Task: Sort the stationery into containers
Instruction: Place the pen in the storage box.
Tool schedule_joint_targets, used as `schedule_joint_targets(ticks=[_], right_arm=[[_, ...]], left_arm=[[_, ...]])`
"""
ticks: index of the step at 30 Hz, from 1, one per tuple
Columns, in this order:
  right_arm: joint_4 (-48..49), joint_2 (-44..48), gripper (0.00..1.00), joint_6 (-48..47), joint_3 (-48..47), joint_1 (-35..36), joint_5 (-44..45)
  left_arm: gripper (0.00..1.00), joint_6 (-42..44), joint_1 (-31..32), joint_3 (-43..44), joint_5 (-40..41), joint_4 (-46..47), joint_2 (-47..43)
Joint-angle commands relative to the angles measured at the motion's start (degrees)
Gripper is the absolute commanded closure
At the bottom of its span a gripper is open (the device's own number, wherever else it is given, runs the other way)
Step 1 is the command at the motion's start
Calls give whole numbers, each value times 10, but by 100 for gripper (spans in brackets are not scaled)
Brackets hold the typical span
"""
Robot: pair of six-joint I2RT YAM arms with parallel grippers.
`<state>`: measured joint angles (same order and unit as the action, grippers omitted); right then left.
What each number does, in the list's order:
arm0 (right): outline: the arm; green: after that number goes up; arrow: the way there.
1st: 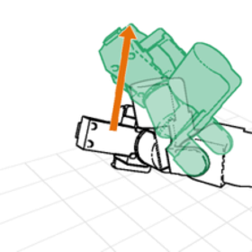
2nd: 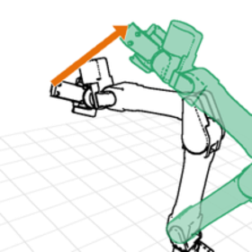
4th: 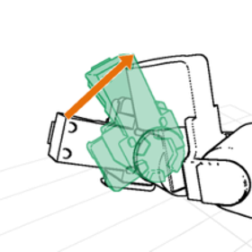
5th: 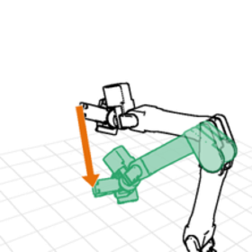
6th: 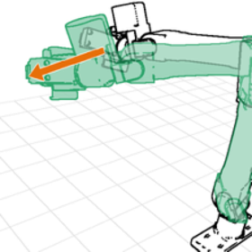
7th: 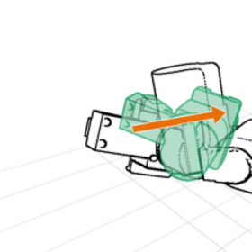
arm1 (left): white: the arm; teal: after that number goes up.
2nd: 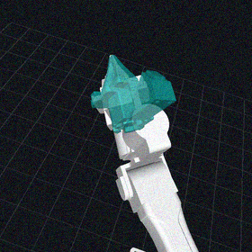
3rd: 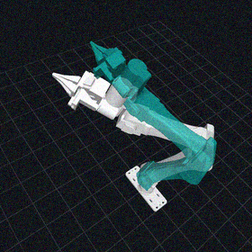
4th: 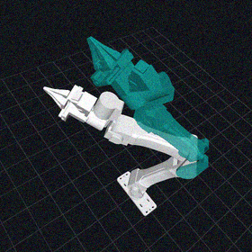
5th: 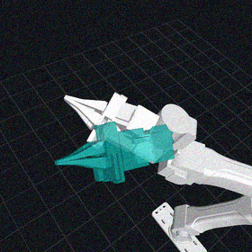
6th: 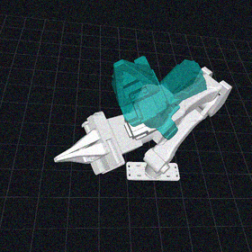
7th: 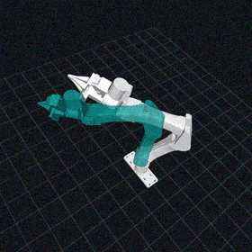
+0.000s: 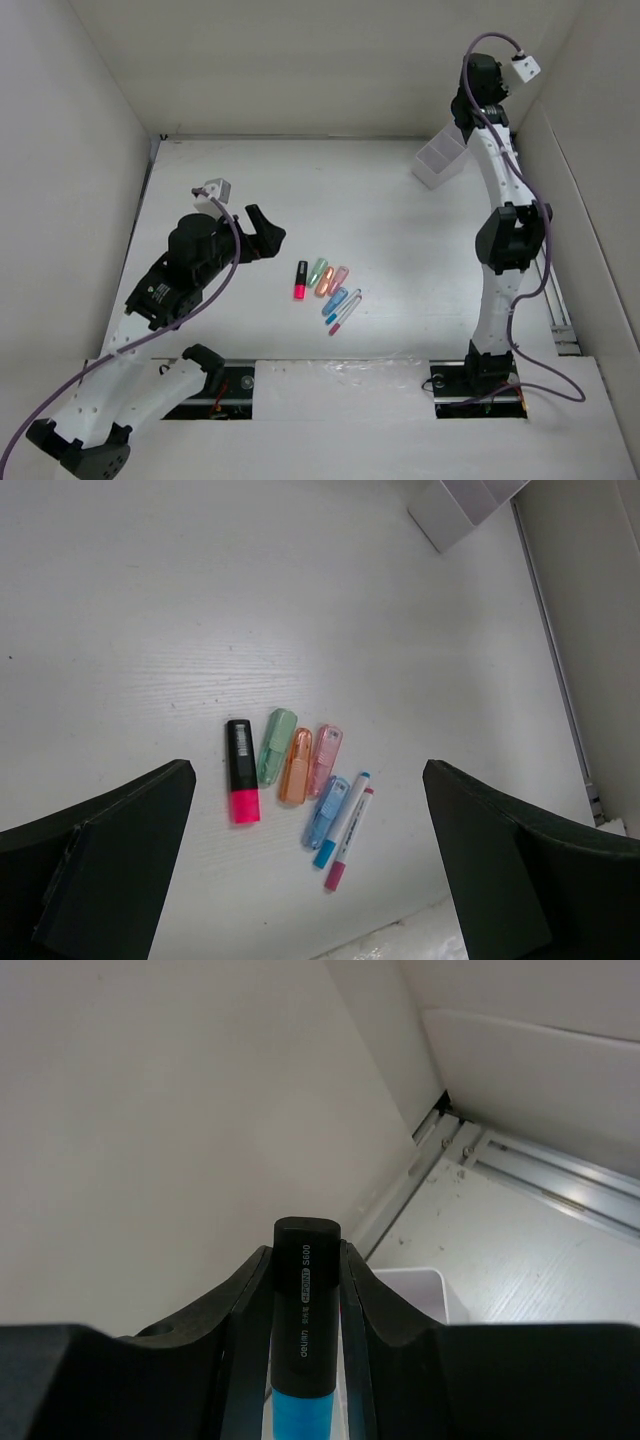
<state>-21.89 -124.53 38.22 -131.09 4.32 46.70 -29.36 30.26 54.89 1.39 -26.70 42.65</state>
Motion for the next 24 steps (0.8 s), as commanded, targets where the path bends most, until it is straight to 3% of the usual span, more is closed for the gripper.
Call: schedule_joint_targets(ticks=[1, 6, 19, 24], right_arm=[[113, -33, 100, -67, -19, 10, 35], [165, -123, 100, -160, -100, 5, 67], [279, -171, 100, -256, -106, -23, 79], [295, -177, 100, -274, -63, -23, 99]], left_arm=[[0, 12, -1, 11, -9, 47, 5], [0, 18, -1, 11, -3, 59, 28], [0, 24, -1, 16, 2, 76, 72], [0, 34, -1, 16, 2, 82, 77]])
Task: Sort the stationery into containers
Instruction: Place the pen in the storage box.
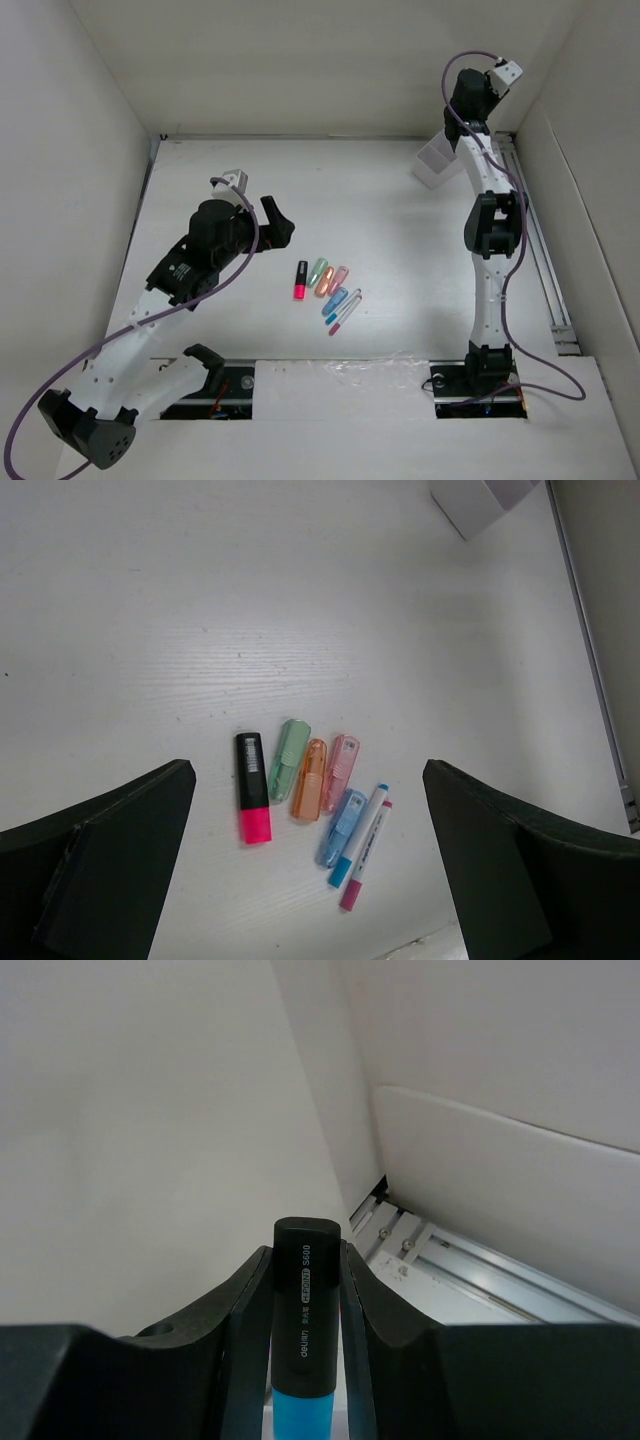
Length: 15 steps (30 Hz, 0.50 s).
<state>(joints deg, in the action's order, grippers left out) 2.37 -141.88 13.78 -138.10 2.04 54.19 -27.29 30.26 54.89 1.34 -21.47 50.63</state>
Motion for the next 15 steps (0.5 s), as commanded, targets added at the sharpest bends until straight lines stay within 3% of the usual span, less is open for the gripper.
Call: schedule_joint_targets(ticks=[1, 11, 15], right_arm=[[53, -3, 100, -30, 14, 0, 24], [82, 11, 100, -40, 75, 5, 43], [87, 16, 79, -40, 83, 10, 50]], left_arm=[[0, 14, -1, 16, 2, 29, -3], [0, 19, -1, 11, 2, 35, -3], [0, 19, -1, 11, -3, 35, -3]])
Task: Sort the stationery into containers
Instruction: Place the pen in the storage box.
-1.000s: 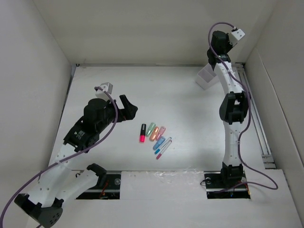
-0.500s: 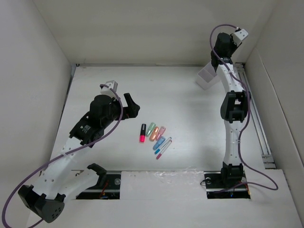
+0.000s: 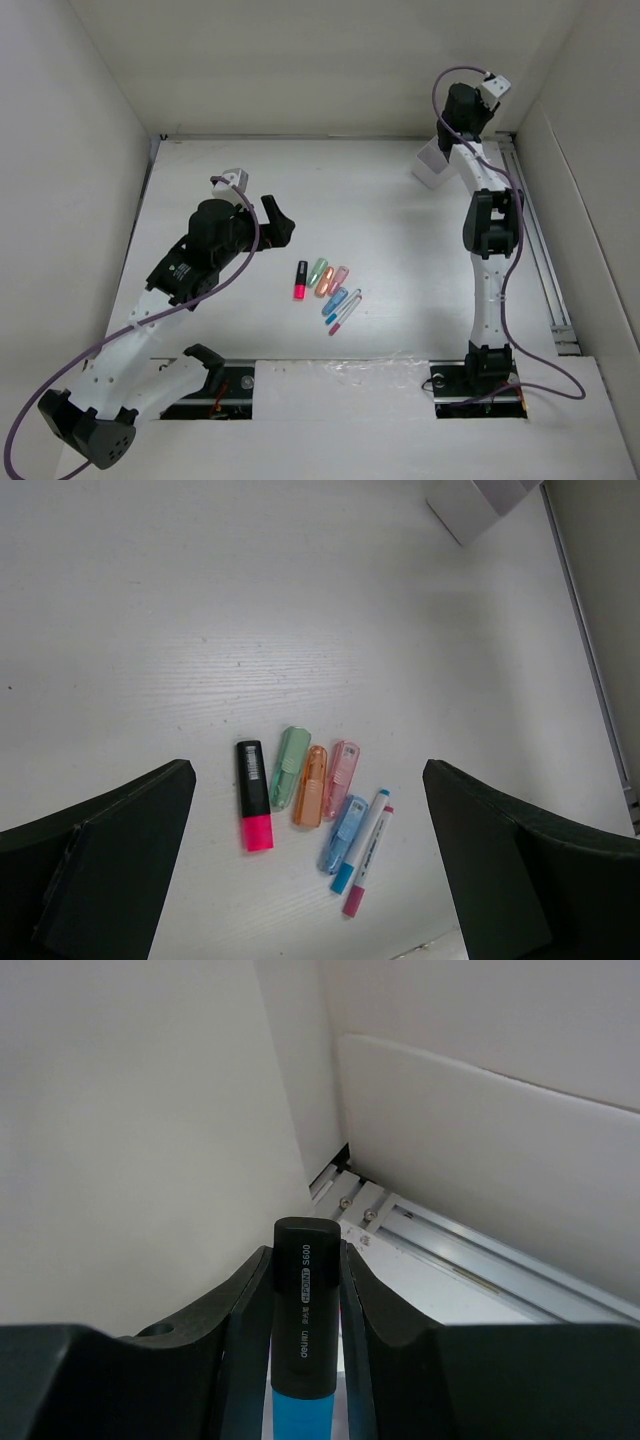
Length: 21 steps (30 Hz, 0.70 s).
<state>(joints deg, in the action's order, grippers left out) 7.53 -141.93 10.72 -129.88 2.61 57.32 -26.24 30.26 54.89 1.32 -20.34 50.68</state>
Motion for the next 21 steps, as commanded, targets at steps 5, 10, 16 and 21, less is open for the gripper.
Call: schedule_joint_targets(ticks=[5, 10, 16, 21], right_arm=[[55, 45, 63, -10, 42, 18, 24], [60, 64, 51, -10, 64, 28, 24], [47, 124, 32, -10, 94, 55, 12], [-81, 213, 53, 90, 153, 114, -89]], left_arm=[[0, 8, -1, 11, -3, 23, -8], [0, 3, -1, 0, -3, 18, -26], [0, 3, -1, 6, 4, 12, -45], [0, 3, -1, 19, 46, -15, -51]])
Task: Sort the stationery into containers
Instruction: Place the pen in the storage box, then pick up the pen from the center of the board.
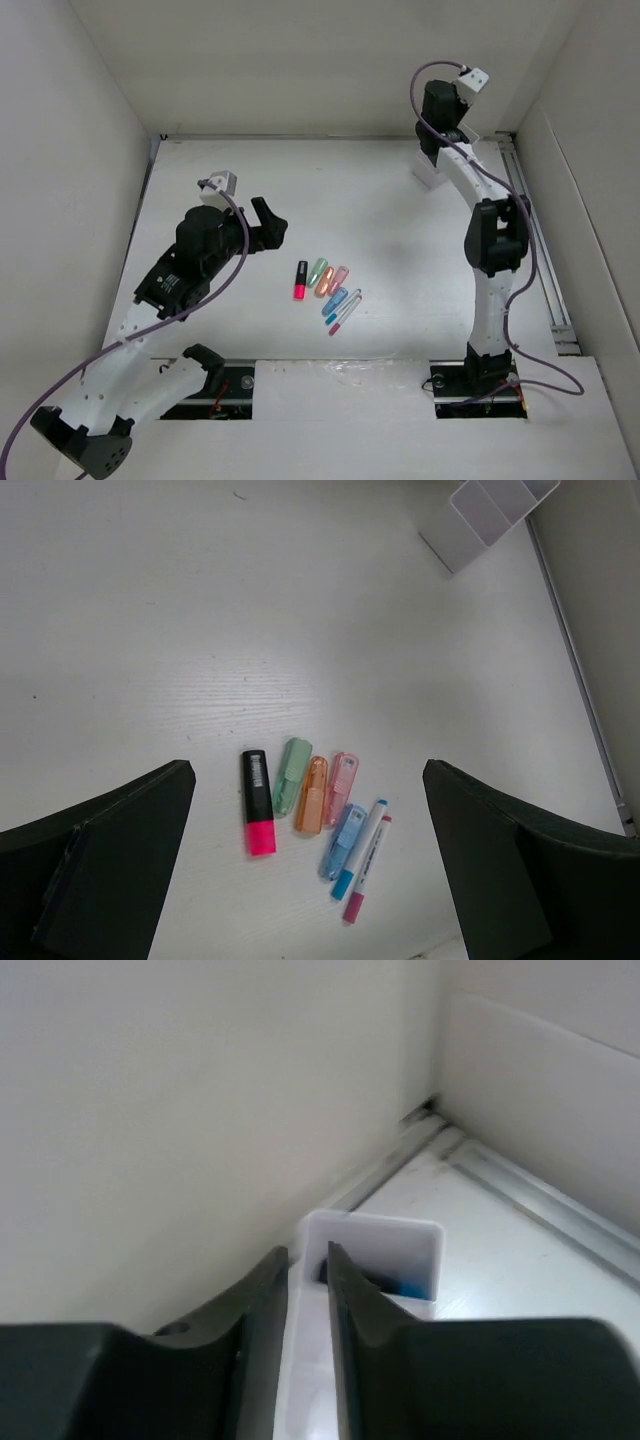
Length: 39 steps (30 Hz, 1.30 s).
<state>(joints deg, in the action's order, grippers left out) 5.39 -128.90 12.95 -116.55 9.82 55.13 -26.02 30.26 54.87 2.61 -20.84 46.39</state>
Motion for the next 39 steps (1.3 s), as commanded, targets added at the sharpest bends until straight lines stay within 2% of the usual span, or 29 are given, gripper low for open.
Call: schedule_joint_targets(ticks=[1, 4, 6, 9, 11, 12, 14, 15, 18, 20, 26, 39], right_arm=[[-110, 103, 77, 96, 41, 55, -131], [-194, 172, 100, 185, 139, 134, -307], [-214, 202, 100, 208, 177, 174, -375], [-276, 209, 100, 249, 205, 258, -419], [-313, 209, 100, 255, 205, 289, -429], [-343, 204, 99, 267, 198, 314, -451], [-373, 196, 91, 280, 190, 335, -451], [-381, 190, 76, 287, 190, 345, -446], [-407, 159, 48, 298, 176, 373, -452], [-458, 125, 43, 305, 146, 385, -410], [-494, 83, 43, 339, 137, 404, -407], [-487, 35, 47, 349, 121, 434, -433]], left_arm=[[0, 1, -1, 29, 43, -20, -9], [0, -11, -1, 43, 80, -52, -25], [0, -17, -1, 43, 86, -67, -38], [0, -22, -1, 43, 92, -86, -55], [0, -22, -1, 43, 92, -97, -55], [0, -22, -1, 43, 92, -102, -62], [0, -22, -1, 43, 92, -118, -73], [0, -22, -1, 43, 97, -118, -78], [0, -34, -1, 43, 97, -131, -101], [0, -39, -1, 43, 92, -136, -111], [0, -40, -1, 37, 49, -131, -123], [0, -34, -1, 21, -6, -100, -128]])
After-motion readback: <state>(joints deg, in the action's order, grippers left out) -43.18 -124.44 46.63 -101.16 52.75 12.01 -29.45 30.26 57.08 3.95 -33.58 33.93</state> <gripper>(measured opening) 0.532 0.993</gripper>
